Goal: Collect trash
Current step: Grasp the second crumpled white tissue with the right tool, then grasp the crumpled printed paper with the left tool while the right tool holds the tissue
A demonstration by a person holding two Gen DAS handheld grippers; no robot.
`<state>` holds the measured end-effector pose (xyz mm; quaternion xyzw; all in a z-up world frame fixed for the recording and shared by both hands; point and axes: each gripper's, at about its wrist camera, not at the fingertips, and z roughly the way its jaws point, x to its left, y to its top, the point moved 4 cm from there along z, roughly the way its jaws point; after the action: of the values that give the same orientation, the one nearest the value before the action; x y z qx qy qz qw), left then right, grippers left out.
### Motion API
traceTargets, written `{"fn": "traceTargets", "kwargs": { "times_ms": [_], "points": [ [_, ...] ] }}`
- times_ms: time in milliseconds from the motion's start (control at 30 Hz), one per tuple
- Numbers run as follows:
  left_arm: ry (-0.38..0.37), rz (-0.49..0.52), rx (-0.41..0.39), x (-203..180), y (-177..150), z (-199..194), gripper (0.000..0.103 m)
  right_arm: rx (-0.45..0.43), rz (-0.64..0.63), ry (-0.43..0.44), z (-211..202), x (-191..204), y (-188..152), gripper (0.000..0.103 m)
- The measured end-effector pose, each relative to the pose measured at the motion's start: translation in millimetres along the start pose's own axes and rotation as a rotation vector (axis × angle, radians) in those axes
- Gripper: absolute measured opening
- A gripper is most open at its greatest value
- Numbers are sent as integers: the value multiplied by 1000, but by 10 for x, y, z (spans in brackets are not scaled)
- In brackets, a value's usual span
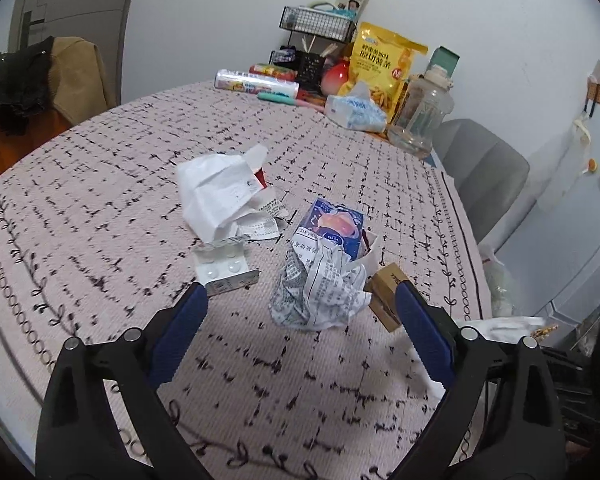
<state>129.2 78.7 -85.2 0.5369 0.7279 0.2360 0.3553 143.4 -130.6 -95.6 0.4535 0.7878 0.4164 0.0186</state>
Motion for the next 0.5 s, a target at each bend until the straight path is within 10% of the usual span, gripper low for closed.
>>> {"fn": "traceTargets", "kwargs": {
  "times_ms": [267, 400, 500],
  "points": [
    [0, 7, 45, -93, 52, 255, 87, -24, 43, -36, -147, -250, -22, 10],
    [9, -14, 100, -58, 14, 374, 42, -36, 59, -53, -204, -338, 10, 10],
    [23, -35, 90, -25, 3, 312, 32, -45, 55, -62, -239, -352, 27, 10]
  ]
}}
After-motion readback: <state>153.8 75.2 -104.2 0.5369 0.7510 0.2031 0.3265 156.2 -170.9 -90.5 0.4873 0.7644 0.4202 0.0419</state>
